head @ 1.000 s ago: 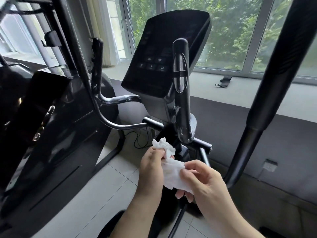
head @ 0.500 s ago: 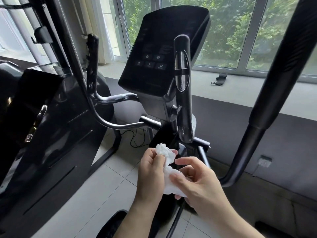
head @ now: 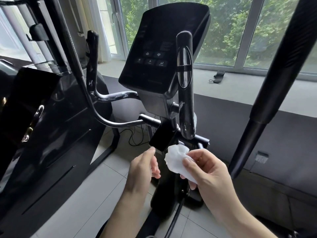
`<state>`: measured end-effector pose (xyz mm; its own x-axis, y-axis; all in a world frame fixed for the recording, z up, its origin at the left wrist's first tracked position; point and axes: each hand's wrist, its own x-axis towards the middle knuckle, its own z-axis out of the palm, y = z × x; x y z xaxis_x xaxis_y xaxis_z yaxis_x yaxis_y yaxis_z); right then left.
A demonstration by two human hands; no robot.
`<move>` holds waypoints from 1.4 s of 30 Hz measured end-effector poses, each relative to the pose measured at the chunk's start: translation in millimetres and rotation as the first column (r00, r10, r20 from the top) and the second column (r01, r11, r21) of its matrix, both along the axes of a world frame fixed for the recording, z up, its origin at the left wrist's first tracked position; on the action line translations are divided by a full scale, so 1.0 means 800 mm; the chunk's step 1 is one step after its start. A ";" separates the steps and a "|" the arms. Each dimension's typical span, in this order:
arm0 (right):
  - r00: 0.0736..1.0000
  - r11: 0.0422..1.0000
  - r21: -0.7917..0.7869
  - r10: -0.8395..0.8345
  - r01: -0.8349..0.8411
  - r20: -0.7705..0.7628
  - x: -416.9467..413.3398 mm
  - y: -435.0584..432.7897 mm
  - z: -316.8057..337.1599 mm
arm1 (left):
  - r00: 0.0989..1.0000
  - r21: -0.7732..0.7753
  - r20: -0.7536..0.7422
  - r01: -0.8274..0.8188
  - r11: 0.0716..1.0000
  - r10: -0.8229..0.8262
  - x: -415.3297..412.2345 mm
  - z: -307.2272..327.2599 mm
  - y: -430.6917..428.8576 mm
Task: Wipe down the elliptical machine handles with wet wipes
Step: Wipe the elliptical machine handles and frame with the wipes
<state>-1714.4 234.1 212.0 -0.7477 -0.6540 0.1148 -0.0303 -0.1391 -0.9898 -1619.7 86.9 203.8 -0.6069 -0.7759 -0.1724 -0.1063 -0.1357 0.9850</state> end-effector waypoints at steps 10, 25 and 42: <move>0.990 0.994 0.102 -0.019 0.034 -0.139 0.012 0.001 -0.014 | 0.954 -0.100 0.061 0.298 0.949 -0.293 0.015 0.003 0.024; 0.999 0.996 0.081 -0.049 0.048 0.011 0.017 0.017 -0.027 | 0.988 -0.220 0.060 0.150 0.964 -0.140 0.023 -0.016 0.029; 0.941 0.981 -0.136 -0.087 0.138 0.328 0.024 0.021 -0.013 | 0.992 -0.007 -0.090 0.093 0.996 -0.093 0.023 -0.013 0.025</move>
<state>-1694.9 250.8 201.3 -0.8291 -0.5570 -0.0491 0.2594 -0.3054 -0.9162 -1601.0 107.0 193.3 -0.6893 -0.7158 -0.1116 -0.0289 -0.1267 0.9915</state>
